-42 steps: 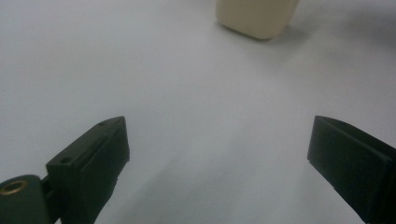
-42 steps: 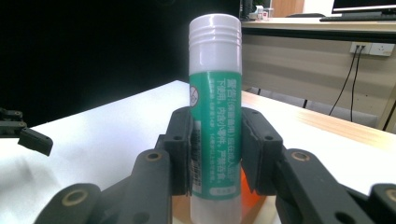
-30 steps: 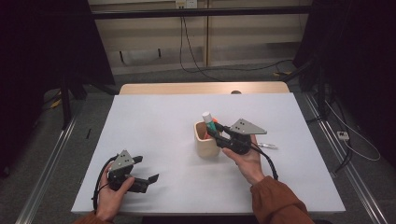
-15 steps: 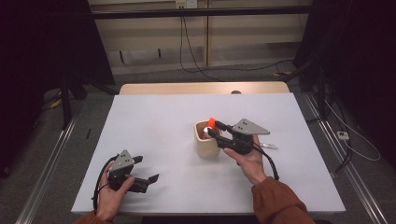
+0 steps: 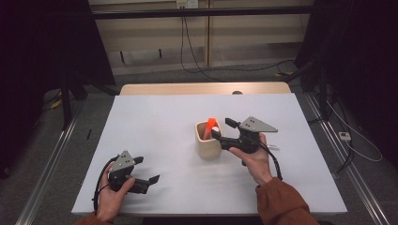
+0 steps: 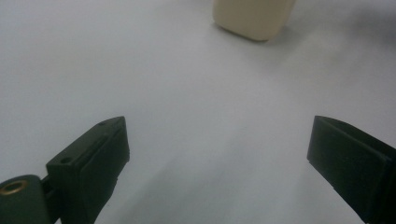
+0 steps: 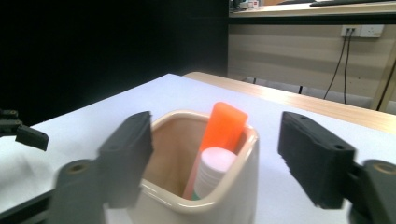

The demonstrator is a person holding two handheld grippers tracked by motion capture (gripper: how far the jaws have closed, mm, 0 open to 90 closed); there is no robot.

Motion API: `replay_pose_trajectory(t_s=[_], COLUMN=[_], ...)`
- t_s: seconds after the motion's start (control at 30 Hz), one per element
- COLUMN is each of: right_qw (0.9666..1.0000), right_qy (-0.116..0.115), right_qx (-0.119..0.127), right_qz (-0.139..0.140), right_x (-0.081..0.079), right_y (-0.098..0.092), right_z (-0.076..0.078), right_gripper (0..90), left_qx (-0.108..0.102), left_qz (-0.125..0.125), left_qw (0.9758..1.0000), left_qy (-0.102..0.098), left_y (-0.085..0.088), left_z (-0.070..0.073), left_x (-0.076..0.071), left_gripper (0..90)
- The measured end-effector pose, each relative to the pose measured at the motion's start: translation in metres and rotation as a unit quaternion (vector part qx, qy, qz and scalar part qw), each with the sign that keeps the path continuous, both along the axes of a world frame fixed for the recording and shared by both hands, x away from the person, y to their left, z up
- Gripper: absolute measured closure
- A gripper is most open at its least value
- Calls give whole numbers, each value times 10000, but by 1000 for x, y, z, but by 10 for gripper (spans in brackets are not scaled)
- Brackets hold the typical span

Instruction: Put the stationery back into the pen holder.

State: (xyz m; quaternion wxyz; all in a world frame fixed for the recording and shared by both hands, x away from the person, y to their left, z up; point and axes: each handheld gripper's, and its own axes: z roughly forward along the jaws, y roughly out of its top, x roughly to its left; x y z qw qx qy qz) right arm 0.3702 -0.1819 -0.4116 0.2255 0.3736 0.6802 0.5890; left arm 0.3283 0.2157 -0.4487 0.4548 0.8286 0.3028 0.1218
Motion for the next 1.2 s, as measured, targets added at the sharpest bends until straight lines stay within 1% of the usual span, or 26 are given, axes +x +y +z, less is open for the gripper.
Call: replay_pose_trajectory(t_s=[0.1,0.13,0.2,0.3,0.4,0.47,0.53,0.6,0.67,0.77,0.8,0.87,0.97,1.0,1.03,1.1,1.13,1.17,1.2], right_qw=[9999,9999,9997,9993,9986,9981,9978,9974,9972,9971,9968,9963,9946,9936,9923,9914,9904,9894,9879], right_qy=[52,60,56,132,262,348,357,344,372,396,393,442,515,586,703,851,893,886,942], right_qx=[-71,-107,-116,-171,-205,-224,-170,-187,-220,-370,-455,-546,-702,-776,-836,-824,-856,-931,-985], right_qz=[-74,-113,-202,-297,-402,-467,-526,-597,-606,-540,-519,-493,-561,-584,-585,-551,-611,-684,-745], right_x=[0,0,-1,-2,-4,-5,-7,-9,-11,-14,-16,-19,-23,-25,-25,-26,-27,-28,-28], right_y=[-6,-8,-12,-19,-26,-31,-36,-41,-44,-49,-51,-54,-62,-65,-69,-77,-82,-87,-91], right_z=[4,6,8,10,9,7,5,5,5,5,5,4,2,3,3,2,2,1,0], right_gripper=[188,174,154,111,71,66,66,63,58,53,53,58,71,83,91,106,106,103,106], left_qx=[-18,11,11,9,6,5,3,-21,-14,-12,-11,-11,-10,-10,-11,-12,-12,-12,-11], left_qz=[0,1,8,16,14,16,12,19,18,26,23,21,24,25,23,22,21,19,18], left_qw=[10000,10000,10000,10000,10000,10000,10000,10000,10000,10000,10000,10000,10000,10000,10000,10000,10000,10000,10000], left_qy=[-7,4,6,15,8,3,1,17,7,11,15,16,8,8,10,8,7,7,5], left_y=[0,1,1,1,1,1,1,1,1,1,1,1,1,1,1,1,1,1,1], left_z=[0,1,1,0,1,1,1,1,1,1,1,1,1,1,1,1,1,1,1], left_x=[0,0,0,0,0,0,0,-1,-1,-1,0,-1,-1,-1,-1,-1,-1,0,0], left_gripper=[55,55,55,55,55,55,55,55,55,55,55,55,55,55,55,55,55,55,55])
